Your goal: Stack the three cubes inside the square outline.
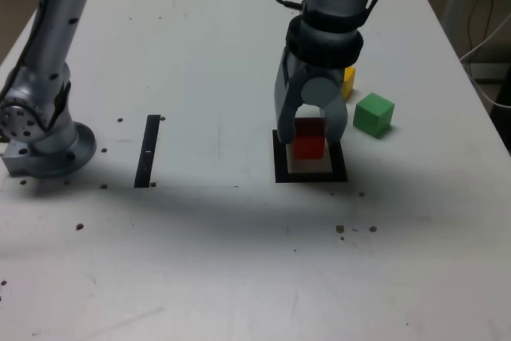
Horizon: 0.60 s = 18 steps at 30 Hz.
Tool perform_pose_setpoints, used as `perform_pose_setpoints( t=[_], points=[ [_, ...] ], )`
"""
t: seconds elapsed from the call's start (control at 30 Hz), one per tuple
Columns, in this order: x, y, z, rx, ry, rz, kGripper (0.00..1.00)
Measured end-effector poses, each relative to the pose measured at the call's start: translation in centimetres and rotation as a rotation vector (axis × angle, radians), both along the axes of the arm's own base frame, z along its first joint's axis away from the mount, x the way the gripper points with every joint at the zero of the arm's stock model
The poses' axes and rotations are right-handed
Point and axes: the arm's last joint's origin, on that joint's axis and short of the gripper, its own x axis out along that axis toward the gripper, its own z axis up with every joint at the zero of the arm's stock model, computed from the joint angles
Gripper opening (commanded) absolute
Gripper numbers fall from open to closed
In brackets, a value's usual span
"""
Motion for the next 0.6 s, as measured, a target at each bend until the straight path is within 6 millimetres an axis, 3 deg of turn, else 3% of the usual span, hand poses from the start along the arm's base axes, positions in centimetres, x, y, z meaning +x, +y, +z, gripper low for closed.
perform_pose_setpoints(
  t=[0.17, 0.3, 0.5, 0.6],
  points=[
    [0.0, 0.0, -0.6, 0.000, 0.006, 0.000, 0.41],
    [0.0, 0.0, -1.1, 0.000, 0.009, 0.000, 0.49],
    [0.2, 0.0, -1.7, -0.004, 0.014, -0.011, 0.89],
    [0.1, 0.0, -1.8, -0.007, 0.015, -0.016, 0.98]
  ],
)
